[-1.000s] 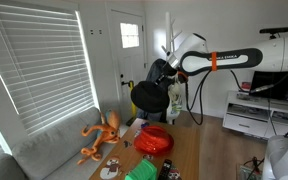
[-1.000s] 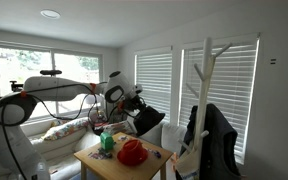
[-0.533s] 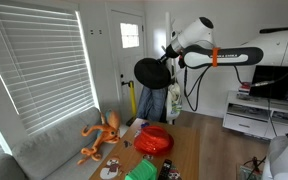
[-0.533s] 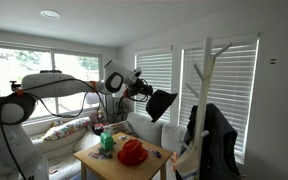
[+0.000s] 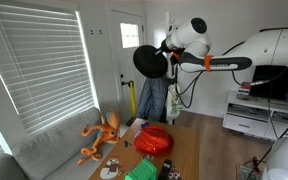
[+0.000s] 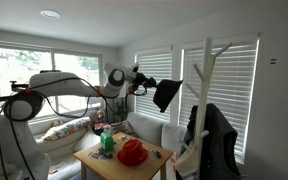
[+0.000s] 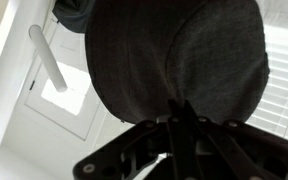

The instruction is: Put the hats on the coat rack

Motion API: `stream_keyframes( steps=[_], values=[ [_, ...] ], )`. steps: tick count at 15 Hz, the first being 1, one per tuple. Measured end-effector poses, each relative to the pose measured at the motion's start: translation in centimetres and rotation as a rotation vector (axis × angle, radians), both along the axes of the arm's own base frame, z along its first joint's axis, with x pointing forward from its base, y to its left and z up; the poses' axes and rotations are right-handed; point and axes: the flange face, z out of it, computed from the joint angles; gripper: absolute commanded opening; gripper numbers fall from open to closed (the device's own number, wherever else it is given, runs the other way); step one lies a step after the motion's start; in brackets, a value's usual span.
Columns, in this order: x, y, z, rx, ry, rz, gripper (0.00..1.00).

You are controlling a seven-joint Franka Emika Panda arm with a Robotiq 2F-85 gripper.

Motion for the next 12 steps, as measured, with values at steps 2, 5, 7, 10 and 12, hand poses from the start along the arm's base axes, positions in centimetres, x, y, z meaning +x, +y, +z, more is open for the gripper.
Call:
stream_keyframes(
  steps=[2,5,7,10,12],
  values=[
    [-0.1,-0.1,0.7,-0.010,-0.042,-0.046,0.01],
    [-0.5,-0.3,1.8,-0.021,-0.093,-0.109,0.01],
    [-0.8,-0.5,2.3,-0.023,-0.115,-0.151,0.01],
    [-1.3,-1.8,2.4,-0.009,-0.146,-0.216,0.01],
    [-1.6,-2.9,2.2,0.004,-0.172,-0.264,0.01]
  ],
)
